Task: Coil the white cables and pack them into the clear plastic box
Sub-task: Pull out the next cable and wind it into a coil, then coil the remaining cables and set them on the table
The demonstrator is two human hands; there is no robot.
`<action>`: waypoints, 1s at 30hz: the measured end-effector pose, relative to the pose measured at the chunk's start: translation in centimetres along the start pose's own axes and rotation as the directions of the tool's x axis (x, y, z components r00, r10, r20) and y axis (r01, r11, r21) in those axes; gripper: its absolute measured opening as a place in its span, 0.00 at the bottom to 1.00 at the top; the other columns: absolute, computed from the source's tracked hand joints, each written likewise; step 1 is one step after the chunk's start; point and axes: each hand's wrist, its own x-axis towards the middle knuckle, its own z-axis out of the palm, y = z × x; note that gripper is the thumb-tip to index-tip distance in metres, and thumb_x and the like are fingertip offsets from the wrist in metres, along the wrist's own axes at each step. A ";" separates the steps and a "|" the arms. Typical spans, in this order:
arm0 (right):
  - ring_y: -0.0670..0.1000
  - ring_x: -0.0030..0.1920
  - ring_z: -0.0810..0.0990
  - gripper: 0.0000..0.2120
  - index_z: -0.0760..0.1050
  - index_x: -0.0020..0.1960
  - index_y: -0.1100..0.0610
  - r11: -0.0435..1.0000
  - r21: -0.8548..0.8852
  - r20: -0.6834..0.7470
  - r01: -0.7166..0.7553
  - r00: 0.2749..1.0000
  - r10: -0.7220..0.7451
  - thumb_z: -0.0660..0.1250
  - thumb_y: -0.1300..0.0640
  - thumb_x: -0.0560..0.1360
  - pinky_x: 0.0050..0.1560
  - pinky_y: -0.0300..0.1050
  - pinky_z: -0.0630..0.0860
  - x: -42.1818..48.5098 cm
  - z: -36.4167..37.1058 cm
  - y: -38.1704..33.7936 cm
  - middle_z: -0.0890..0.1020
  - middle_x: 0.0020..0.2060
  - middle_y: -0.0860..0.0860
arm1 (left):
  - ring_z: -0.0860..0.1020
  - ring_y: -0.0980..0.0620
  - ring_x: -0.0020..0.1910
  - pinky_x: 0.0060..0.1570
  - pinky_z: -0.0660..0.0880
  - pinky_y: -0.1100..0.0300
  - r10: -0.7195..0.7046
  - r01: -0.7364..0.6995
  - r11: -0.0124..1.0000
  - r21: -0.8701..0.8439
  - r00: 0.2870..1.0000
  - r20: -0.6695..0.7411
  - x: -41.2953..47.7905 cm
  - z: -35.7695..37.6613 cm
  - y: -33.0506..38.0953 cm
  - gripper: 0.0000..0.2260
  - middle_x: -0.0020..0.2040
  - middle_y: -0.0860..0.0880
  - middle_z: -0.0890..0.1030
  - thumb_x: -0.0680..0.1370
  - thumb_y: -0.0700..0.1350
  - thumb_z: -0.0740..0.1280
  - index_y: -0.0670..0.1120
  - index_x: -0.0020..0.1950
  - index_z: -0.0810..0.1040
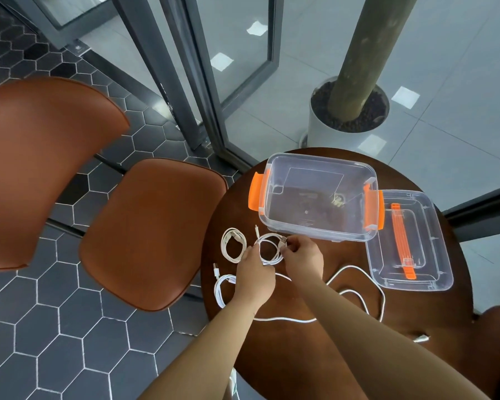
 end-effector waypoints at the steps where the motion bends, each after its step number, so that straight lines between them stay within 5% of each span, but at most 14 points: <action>1: 0.50 0.43 0.79 0.10 0.82 0.56 0.54 1.000 0.002 0.014 0.003 1.000 -0.003 0.71 0.58 0.75 0.37 0.38 0.70 -0.1 -0.1 0.1 0.83 0.42 0.47 | 0.71 0.43 0.72 0.70 0.70 0.47 0.000 0.000 1.000 0.015 1.000 0.019 0.0 0.1 0.0 0.24 0.71 0.43 0.73 0.78 0.33 0.60 0.45 0.74 0.71; 6: 0.53 0.45 0.83 0.14 0.81 0.59 0.53 1.000 0.014 0.057 -0.009 0.998 0.008 0.68 0.60 0.75 0.48 0.49 0.80 -0.8 -1.8 0.7 0.85 0.44 0.48 | 0.73 0.45 0.71 0.70 0.71 0.48 0.032 -0.031 0.999 0.018 0.998 -0.061 -1.0 0.3 0.0 0.24 0.71 0.46 0.75 0.77 0.34 0.61 0.46 0.73 0.72; 10: 0.51 0.48 0.82 0.09 0.82 0.54 0.52 0.958 -0.178 0.117 0.224 0.972 -0.205 0.68 0.59 0.76 0.47 0.43 0.75 -3.3 -4.3 2.2 0.84 0.45 0.47 | 0.78 0.50 0.63 0.62 0.74 0.58 0.039 -0.031 0.996 0.089 0.995 -0.088 -3.9 0.3 -1.4 0.18 0.63 0.49 0.77 0.78 0.37 0.63 0.48 0.67 0.78; 14: 0.52 0.52 0.78 0.08 0.81 0.51 0.51 0.709 -0.413 0.373 0.572 0.816 -0.441 0.64 0.56 0.78 0.46 0.45 0.74 -6.6 -5.6 4.6 0.81 0.48 0.48 | 0.80 0.54 0.55 0.55 0.75 0.63 0.150 -0.138 0.951 0.275 0.988 -0.022 -7.1 0.8 -3.6 0.14 0.55 0.52 0.81 0.78 0.38 0.65 0.50 0.61 0.82; 19: 0.51 0.57 0.75 0.14 0.79 0.59 0.46 0.495 -0.488 0.593 0.719 0.689 -0.417 0.60 0.46 0.77 0.57 0.45 0.70 -8.5 -5.4 6.6 0.79 0.53 0.45 | 0.76 0.50 0.58 0.57 0.73 0.60 0.289 -0.297 0.783 0.547 0.952 0.104 -8.7 1.4 -5.3 0.15 0.57 0.52 0.81 0.79 0.39 0.65 0.50 0.64 0.80; 23: 0.49 0.57 0.73 0.19 0.79 0.59 0.45 0.495 -0.468 0.620 0.732 0.671 -0.406 0.53 0.39 0.80 0.61 0.48 0.69 -8.4 -5.8 7.0 0.78 0.54 0.43 | 0.77 0.51 0.59 0.57 0.73 0.60 0.266 -0.264 0.830 0.492 0.962 0.067 -8.6 1.1 -5.5 0.17 0.59 0.52 0.81 0.78 0.37 0.64 0.49 0.65 0.80; 27: 0.47 0.59 0.72 0.30 0.79 0.61 0.45 0.395 -0.401 0.737 0.827 0.547 -0.397 0.51 0.27 0.75 0.65 0.49 0.65 -8.6 -6.5 7.5 0.79 0.55 0.43 | 0.78 0.52 0.60 0.58 0.74 0.61 0.218 -0.208 0.882 0.423 0.976 0.026 -8.9 0.2 -5.8 0.17 0.58 0.51 0.81 0.78 0.36 0.63 0.47 0.64 0.81; 30: 0.52 0.53 0.75 0.20 0.81 0.51 0.50 0.352 -0.379 0.739 0.856 0.509 -0.442 0.57 0.38 0.80 0.59 0.49 0.69 -8.7 -6.9 7.6 0.80 0.46 0.47 | 0.78 0.53 0.59 0.57 0.72 0.65 0.204 -0.222 0.910 0.351 0.975 0.089 -9.2 -0.2 -5.8 0.14 0.58 0.51 0.82 0.79 0.39 0.64 0.47 0.62 0.81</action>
